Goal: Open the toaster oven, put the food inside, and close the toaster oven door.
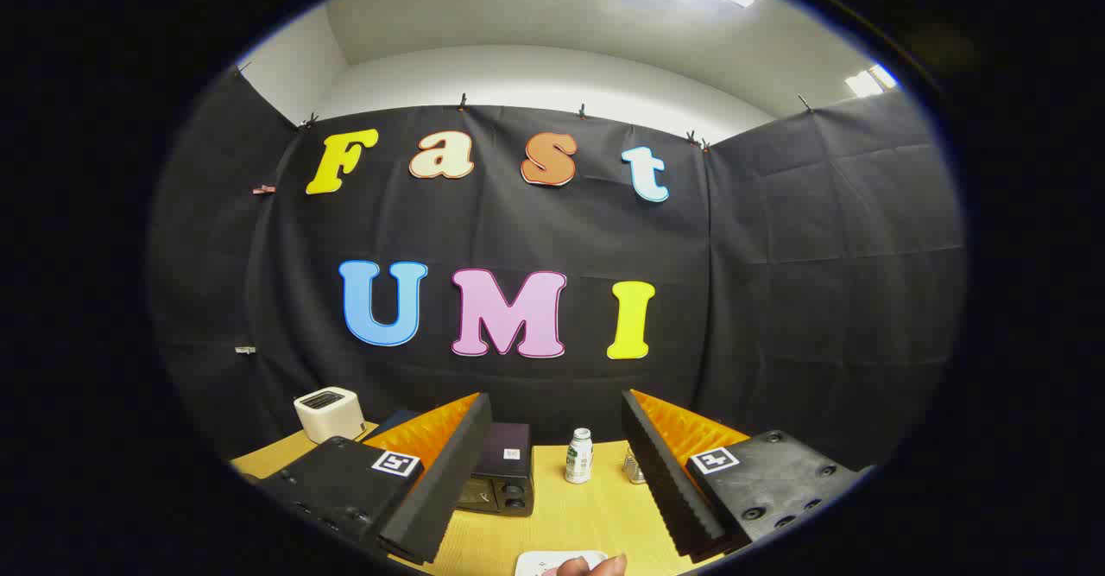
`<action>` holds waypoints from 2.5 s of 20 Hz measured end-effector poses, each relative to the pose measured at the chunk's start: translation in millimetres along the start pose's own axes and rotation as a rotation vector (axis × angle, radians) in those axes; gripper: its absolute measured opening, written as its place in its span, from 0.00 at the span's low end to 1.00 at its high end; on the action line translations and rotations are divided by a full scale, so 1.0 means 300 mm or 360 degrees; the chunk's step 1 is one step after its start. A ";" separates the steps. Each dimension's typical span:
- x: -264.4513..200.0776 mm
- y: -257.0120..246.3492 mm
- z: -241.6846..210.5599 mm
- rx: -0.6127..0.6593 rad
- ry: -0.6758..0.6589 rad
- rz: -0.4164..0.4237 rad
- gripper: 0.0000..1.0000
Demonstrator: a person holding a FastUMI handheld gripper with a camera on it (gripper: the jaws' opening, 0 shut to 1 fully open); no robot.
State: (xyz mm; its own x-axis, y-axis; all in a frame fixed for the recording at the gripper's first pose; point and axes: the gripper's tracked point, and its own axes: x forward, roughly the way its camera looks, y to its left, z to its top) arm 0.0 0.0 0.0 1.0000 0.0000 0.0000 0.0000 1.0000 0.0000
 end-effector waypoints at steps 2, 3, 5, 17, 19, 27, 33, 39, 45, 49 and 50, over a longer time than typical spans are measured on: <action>0.005 0.001 0.000 0.0001 0.0002 -0.0001 0.98; 0.005 0.004 -0.002 0.0000 0.0005 0.0000 0.98; 0.008 0.008 -0.012 -0.0008 0.0011 0.0001 0.98; 0.027 0.062 -0.019 -0.0019 0.0022 0.0023 0.98; 0.032 0.085 -0.024 -0.0016 0.0028 0.0034 0.98; 0.112 0.309 -0.117 0.0025 0.0111 0.0149 0.98; 0.204 0.522 -0.322 0.0086 0.0273 0.0225 0.98; 0.301 0.698 -0.648 0.0097 0.0552 0.0263 0.98; 0.396 0.787 -0.931 0.0069 0.0807 0.0239 0.98; 0.436 0.809 -1.028 0.0085 0.0908 0.0194 0.99; 0.462 0.812 -1.009 0.0071 0.0857 0.0189 0.99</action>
State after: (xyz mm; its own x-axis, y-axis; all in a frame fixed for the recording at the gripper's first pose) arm 138.6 243.5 -302.8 0.8517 0.1244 -0.5090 -0.1009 0.9922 0.0735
